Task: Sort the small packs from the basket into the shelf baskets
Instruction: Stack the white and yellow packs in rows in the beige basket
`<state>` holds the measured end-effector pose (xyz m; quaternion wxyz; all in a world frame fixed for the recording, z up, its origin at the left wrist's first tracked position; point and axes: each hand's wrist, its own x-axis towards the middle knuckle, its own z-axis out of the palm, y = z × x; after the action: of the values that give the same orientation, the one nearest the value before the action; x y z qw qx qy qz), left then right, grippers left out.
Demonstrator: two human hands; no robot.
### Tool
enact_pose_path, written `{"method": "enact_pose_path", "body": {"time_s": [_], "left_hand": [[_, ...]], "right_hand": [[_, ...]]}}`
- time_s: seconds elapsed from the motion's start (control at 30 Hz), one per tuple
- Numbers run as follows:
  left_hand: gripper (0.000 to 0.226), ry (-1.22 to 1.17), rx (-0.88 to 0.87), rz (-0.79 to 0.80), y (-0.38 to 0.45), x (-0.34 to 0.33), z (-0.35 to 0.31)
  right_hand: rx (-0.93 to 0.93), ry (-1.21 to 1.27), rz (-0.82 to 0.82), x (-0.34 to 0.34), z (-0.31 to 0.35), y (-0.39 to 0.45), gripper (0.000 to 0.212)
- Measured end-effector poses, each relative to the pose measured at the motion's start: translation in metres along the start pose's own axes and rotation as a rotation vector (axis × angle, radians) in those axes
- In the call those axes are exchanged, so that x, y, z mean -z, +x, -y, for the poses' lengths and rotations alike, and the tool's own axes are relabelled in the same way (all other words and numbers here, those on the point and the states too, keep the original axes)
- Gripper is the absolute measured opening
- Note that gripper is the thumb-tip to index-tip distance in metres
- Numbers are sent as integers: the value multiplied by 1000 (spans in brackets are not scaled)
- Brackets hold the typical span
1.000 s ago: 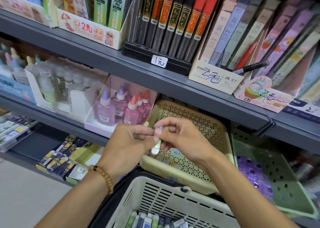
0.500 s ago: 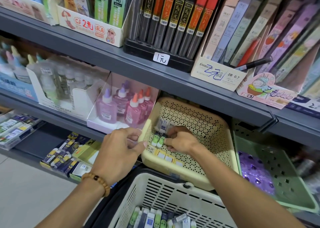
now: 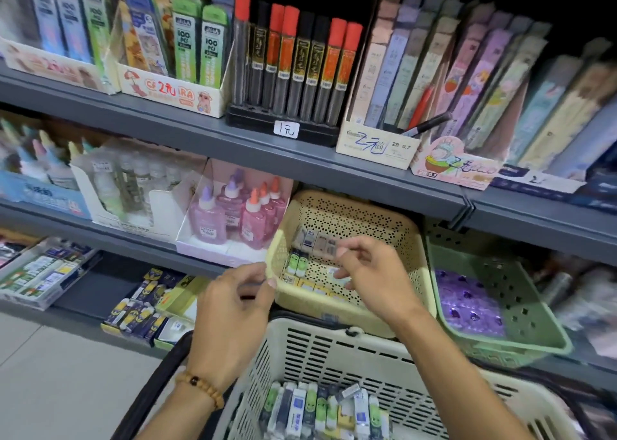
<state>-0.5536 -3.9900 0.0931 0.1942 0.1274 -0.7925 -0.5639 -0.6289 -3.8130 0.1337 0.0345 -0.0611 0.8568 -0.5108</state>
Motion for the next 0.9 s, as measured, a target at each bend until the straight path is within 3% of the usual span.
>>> {"method": "enact_pose_path", "body": {"time_s": [0.13,0.27,0.4,0.5,0.67,0.9], "left_hand": [[18,-55,16,155,-46,-11,2],[39,270,73,444,-73,-38,27],[70,532,216,640,-79,-71,62],[83,729,277,725,-88,-93,89],[94,1102,114,691,-111,-119,124],[101,1038,43,574,-120,-137,137]], "right_hand": [[26,140,-122,20,-11,-65,12],[-149,228,-209,27,-63,-114,15],[-431,110,-46,25,-125,-136,17],[-567,-42,90,24,-160,-133,34],[-745,-42,140,17,-196,-119,36],[-754,-17,129,-10,-216,-113,59]]}}
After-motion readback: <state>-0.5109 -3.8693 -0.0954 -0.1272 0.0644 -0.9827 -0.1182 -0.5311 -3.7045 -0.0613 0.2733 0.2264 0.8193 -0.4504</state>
